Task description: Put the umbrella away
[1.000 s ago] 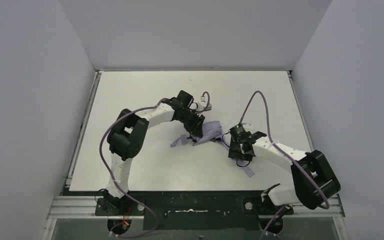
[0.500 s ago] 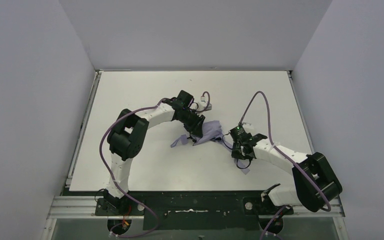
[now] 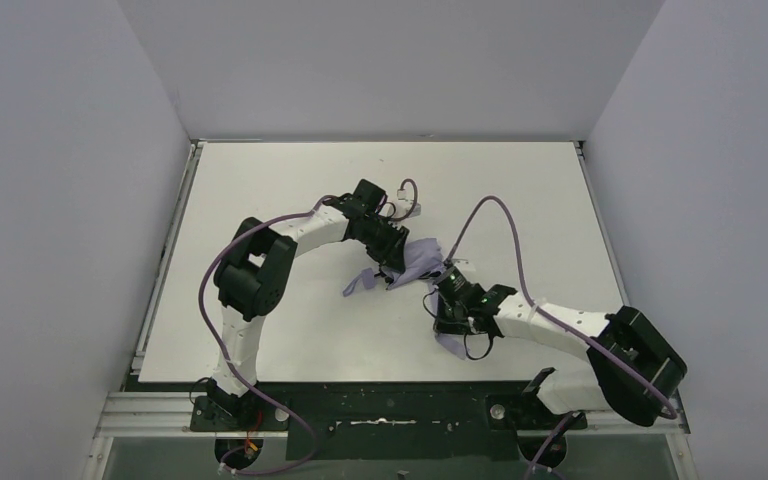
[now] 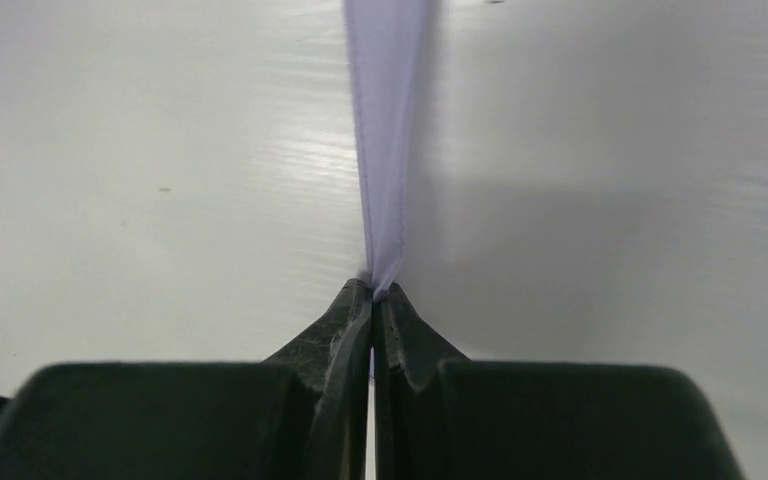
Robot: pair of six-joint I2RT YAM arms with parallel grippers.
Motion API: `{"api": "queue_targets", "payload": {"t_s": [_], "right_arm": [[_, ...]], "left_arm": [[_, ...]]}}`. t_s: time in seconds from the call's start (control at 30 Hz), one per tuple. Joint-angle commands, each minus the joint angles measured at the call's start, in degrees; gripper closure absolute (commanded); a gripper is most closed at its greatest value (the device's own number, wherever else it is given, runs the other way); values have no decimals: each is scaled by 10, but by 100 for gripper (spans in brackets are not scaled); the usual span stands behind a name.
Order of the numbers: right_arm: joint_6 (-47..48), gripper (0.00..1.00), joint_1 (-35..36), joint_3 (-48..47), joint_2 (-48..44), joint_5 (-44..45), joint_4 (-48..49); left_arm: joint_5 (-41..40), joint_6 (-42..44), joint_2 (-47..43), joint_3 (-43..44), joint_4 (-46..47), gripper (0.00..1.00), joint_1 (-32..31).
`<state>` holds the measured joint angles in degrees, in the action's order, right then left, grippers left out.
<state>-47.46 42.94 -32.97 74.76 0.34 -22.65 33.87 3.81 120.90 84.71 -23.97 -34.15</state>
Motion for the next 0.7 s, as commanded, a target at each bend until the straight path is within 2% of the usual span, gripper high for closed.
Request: {"api": "queue_targets", "payload": {"t_s": [0.0, 0.2, 0.43, 0.67], "right_arm": [[-33, 100, 73, -1, 33, -66, -25], [-86, 100, 148, 1, 37, -51, -15], [-132, 100, 195, 15, -11, -23, -67], [-127, 100, 202, 17, -36, -47, -59]], "left_arm": [[-115, -23, 0, 8, 9, 100, 27], [-130, -28, -5, 4, 14, 100, 32], [-160, -28, -11, -1, 22, 100, 35], [-203, -8, -26, -19, 30, 100, 20]]}}
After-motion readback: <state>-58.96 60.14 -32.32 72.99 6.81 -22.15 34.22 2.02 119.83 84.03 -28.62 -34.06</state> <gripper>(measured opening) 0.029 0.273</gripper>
